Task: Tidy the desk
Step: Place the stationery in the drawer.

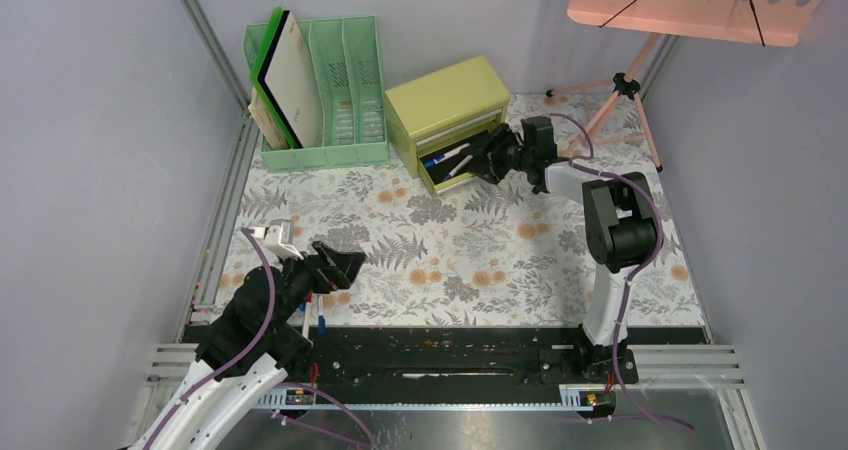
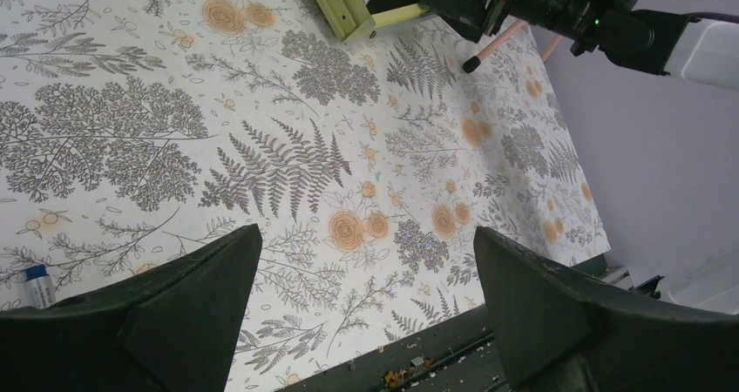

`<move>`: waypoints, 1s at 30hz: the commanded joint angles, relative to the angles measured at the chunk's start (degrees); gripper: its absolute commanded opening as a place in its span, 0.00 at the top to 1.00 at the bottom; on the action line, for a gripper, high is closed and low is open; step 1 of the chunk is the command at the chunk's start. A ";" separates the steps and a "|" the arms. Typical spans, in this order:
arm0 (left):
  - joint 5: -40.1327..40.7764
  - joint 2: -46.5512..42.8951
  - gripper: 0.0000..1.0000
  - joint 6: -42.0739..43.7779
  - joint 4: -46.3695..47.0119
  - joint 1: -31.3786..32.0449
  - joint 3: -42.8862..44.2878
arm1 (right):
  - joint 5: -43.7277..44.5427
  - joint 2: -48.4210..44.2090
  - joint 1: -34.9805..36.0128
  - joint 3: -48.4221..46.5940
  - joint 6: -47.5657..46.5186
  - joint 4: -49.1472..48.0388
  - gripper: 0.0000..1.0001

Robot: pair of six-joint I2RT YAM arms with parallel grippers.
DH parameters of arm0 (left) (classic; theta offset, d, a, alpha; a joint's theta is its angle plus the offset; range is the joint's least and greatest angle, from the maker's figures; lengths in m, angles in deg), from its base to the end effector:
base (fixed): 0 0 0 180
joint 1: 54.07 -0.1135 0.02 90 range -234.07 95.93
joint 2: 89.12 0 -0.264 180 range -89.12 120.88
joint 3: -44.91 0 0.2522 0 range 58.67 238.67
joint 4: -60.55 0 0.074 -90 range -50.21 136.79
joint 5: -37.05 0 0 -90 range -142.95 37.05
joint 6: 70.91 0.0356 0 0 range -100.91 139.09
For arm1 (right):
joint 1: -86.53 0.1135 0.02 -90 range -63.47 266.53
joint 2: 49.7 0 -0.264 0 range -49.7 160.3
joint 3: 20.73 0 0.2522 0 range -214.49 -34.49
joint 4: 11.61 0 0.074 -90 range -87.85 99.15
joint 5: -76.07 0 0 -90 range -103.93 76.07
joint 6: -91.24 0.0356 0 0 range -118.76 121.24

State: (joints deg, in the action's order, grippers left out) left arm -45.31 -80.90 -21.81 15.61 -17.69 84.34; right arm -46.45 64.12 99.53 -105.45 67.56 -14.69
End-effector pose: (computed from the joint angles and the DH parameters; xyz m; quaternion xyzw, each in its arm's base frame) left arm 0.0677 -0.0440 0.2560 -0.0721 0.7826 -0.3438 0.5140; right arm 0.4249 0.1177 0.1867 0.2328 0.7942 0.5074 0.2400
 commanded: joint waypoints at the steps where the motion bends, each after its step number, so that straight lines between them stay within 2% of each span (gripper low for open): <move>1: 2.91 -0.26 0.07 -1.46 -0.56 -0.13 1.58 | -1.10 -5.66 -0.43 4.99 -0.16 -5.93 0.32; 8: 6.19 1.63 0.07 -3.05 -4.13 -0.15 2.35 | -2.00 -9.75 -0.72 14.96 -0.36 -11.17 0.32; 17: 11.85 7.06 0.08 -8.86 -9.87 -0.08 2.61 | -3.76 -15.79 -1.17 25.71 -3.36 -12.76 0.32; 24: 14.22 16.16 0.08 -10.47 -12.54 -0.08 4.25 | -4.72 -20.47 -1.16 32.68 -9.56 -8.27 0.32; 30: 17.62 22.97 0.07 -12.27 -17.04 -0.08 7.04 | -2.90 -25.63 -1.18 35.67 -17.84 1.13 0.32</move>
State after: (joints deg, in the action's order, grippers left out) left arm -32.26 -60.90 -31.98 1.07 -17.69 87.62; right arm -49.55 43.01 98.56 -70.66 57.66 -20.17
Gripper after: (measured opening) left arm 0.931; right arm 0.681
